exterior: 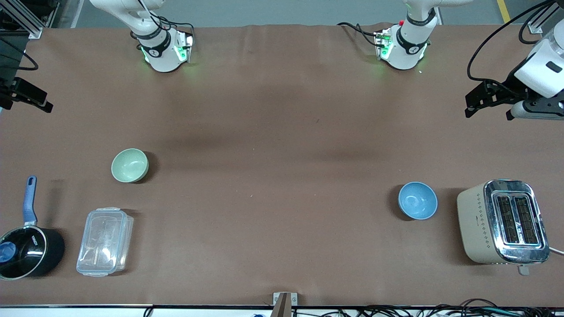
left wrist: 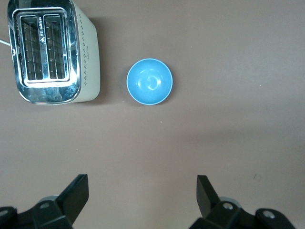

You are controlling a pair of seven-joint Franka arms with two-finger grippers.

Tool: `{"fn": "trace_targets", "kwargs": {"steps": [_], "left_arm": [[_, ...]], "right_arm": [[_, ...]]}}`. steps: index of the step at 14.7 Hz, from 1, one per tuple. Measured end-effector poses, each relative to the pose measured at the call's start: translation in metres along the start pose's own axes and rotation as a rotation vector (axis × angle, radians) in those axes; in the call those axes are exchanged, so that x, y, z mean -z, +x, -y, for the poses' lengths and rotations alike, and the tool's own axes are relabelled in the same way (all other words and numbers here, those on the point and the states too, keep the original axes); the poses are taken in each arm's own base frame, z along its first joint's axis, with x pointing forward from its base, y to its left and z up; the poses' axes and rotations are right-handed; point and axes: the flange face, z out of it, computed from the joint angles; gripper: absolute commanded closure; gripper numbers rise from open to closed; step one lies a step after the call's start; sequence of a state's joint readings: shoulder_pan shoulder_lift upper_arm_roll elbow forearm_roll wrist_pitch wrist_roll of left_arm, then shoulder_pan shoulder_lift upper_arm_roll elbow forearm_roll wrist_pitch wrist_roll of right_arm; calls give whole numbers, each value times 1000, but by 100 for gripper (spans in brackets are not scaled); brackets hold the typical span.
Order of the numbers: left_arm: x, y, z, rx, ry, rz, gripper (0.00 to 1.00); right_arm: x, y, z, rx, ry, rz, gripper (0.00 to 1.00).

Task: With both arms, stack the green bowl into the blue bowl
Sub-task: 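Reach the left gripper down toward the blue bowl rim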

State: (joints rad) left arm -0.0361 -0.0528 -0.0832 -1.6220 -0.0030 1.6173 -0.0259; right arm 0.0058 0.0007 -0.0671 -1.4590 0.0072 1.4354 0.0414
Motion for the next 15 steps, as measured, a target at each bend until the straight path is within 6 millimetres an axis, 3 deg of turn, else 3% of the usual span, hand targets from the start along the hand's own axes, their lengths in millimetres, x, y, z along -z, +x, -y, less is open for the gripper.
{"fn": "trace_targets", "kwargs": {"steps": [4,5,7,9,12,14,15], "left_arm": [[5,0,9,11,29,15,0],[-1,5,14,17,28,24,0],[-33,26,26,40,25,45,0],[-88,55,47,72,20,55,0],[-196,87,81,117,9,41,0],[-260,98,87,130,1,49,0],[-287,102,85,135,-3,55,6]], "right_arm": [[0,0,0,0,0,0,0],[0,0,0,0,0,0,0],[0,0,0,0,0,0,0],[0,0,0,0,0,0,0],[0,0,0,0,0,0,0],[0,0,0,0,0,0,0],[0,0,0,1,0,0,0]]}}
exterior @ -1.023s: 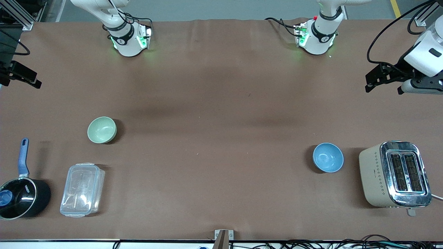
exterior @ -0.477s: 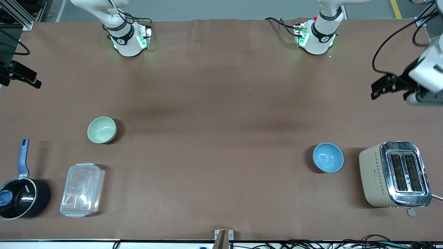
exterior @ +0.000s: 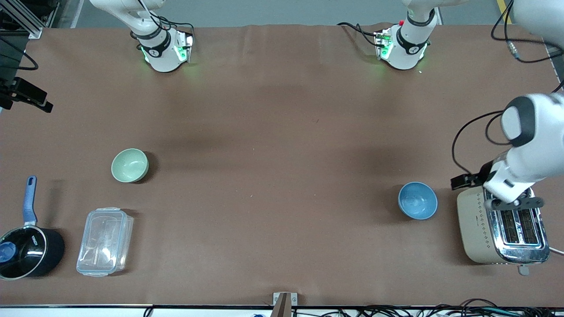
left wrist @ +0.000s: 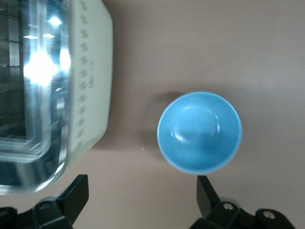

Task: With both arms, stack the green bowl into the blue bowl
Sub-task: 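Reach the left gripper down toward the blue bowl rim, then grasp the blue bowl with the left gripper while the right gripper reaches the green bowl, then slide the blue bowl to the table middle with the left gripper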

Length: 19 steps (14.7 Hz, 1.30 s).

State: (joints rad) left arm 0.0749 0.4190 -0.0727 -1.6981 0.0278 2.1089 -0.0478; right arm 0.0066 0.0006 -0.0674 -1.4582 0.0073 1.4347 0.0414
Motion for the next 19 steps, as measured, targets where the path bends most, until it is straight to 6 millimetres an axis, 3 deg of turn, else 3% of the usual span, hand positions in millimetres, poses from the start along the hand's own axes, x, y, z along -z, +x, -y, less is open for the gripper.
{"fn": "trace_targets", "kwargs": {"steps": [3,5,7,9,10,13,15,16,19], "left_arm": [[-62,9,-9,6,-8,12,32],[-99,10,-10,6,-12,28,49],[-127,9,-10,6,-15,51,64],[-140,9,-11,6,-16,62,92],[-141,9,-11,10,-16,63,100],[-130,15,-23,76,-25,45,100],[-109,15,-58,96,-41,62,100],[-92,11,-88,105,-47,80,100],[-43,-22,-213,144,-72,118,100]], "right_arm": [[-1,0,0,24,0,2,0],[-13,3,-4,45,0,17,0],[-49,14,-13,45,0,17,0],[-87,23,-22,40,0,29,0],[-109,27,-24,41,-1,20,0],[-197,32,-32,73,-5,-32,0],[-255,24,-45,94,-10,-61,0],[-280,18,-51,101,-13,-75,0],[-350,4,-59,103,-20,-78,0]]}}
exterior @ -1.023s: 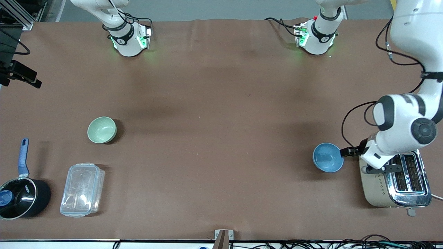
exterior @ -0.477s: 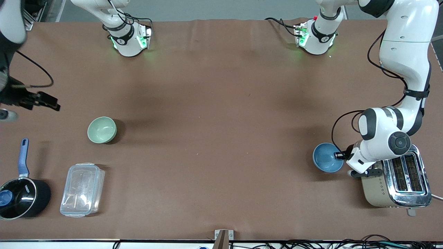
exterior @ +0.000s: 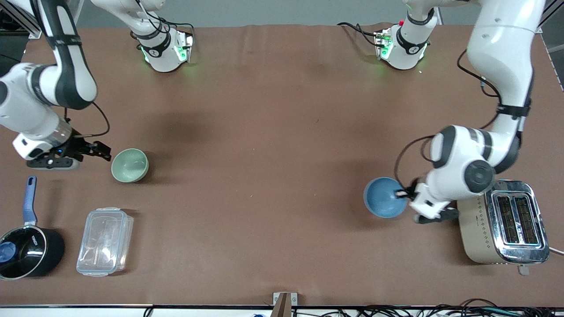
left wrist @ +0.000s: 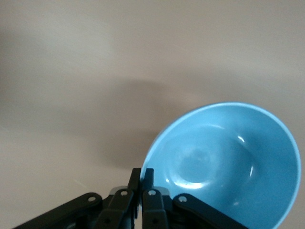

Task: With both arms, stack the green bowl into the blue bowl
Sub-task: 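Slide the blue bowl to the table middle with the left gripper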

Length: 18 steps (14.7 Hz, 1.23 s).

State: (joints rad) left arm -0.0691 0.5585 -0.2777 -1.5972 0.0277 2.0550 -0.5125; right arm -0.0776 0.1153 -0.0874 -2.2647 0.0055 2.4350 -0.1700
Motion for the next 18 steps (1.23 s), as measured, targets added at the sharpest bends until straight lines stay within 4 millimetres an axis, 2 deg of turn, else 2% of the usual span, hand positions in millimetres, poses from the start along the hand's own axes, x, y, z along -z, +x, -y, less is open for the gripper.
{"fn": "trace_targets", "kwargs": {"steps": [1,3,5,7,8,9,10,11,13,14,15,17,18], "left_arm": [[2,-25,-42,17,-8,10,99],[-15,-77,-112,38,-4,36,99],[-48,-119,-166,46,-11,39,98],[-89,-157,-211,52,-35,36,96],[-107,-171,-225,58,-46,37,87],[-119,-177,-232,63,-59,34,59],[-126,-176,-234,65,-71,30,12],[-128,-171,-232,73,-80,24,0],[-112,-154,-227,91,-106,-1,0],[-90,-142,-223,103,-127,-25,0],[-59,-129,-216,118,-141,-51,0],[25,-103,-185,144,-132,-127,0],[75,-92,-160,151,-103,-177,0]], "right_arm": [[-19,-2,0,2,-2,4,0],[-53,-4,1,18,-9,3,0],[-81,-6,1,24,-14,4,5],[-99,-8,1,28,-16,10,15],[-103,-8,1,30,-16,14,20],[-103,-8,1,32,-16,14,26],[-103,-8,1,39,-16,13,30],[-103,-8,1,50,-16,13,38],[-102,-8,-2,68,-17,13,51],[-102,-8,-4,72,-17,12,60],[-102,-8,-6,72,-17,11,73],[-101,-8,-9,69,-18,9,99],[-100,-7,-10,66,-19,7,100]]}}
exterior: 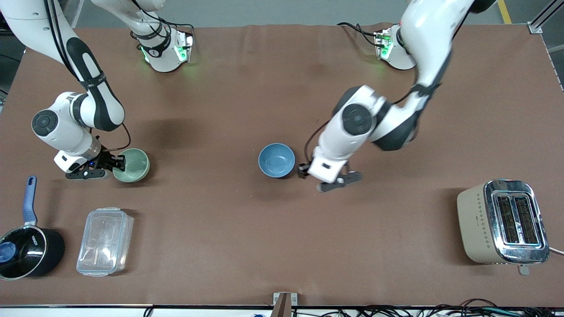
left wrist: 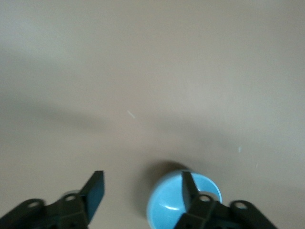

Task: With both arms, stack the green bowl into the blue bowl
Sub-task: 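Release the blue bowl with the left gripper while the right gripper grasps the green bowl, then carry the green bowl with the right gripper over the blue bowl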

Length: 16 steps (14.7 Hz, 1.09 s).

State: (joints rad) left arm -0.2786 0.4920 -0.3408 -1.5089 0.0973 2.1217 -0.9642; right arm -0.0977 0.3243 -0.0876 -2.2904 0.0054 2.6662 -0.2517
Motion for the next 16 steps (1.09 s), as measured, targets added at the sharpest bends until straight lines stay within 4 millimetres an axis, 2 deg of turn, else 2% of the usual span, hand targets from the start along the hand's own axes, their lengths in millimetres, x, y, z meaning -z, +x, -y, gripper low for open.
{"fn": "trace_targets", "kwargs": {"steps": [2,4,7,8,10,12,13,14,16], "left_arm": [[93,33,43,-19,67,-93,0],[163,51,87,-79,134,-149,0],[230,72,153,-275,205,-166,0],[246,77,176,-335,228,-154,0],[267,79,207,-388,245,-106,0],[280,72,222,-400,251,-73,0],[286,69,227,-407,247,-65,0],[293,67,231,-413,233,-61,0],[299,59,245,-397,191,-36,0]], "right_arm": [[3,2,-3,-6,2,8,100],[12,8,-3,-8,18,51,100],[32,17,-1,-13,50,126,100],[40,21,2,-18,66,139,100],[60,27,17,-35,108,176,100],[96,38,54,-73,157,205,100],[119,44,82,-92,167,203,100],[141,48,118,-111,164,189,100],[179,49,203,-162,155,151,100]]}}
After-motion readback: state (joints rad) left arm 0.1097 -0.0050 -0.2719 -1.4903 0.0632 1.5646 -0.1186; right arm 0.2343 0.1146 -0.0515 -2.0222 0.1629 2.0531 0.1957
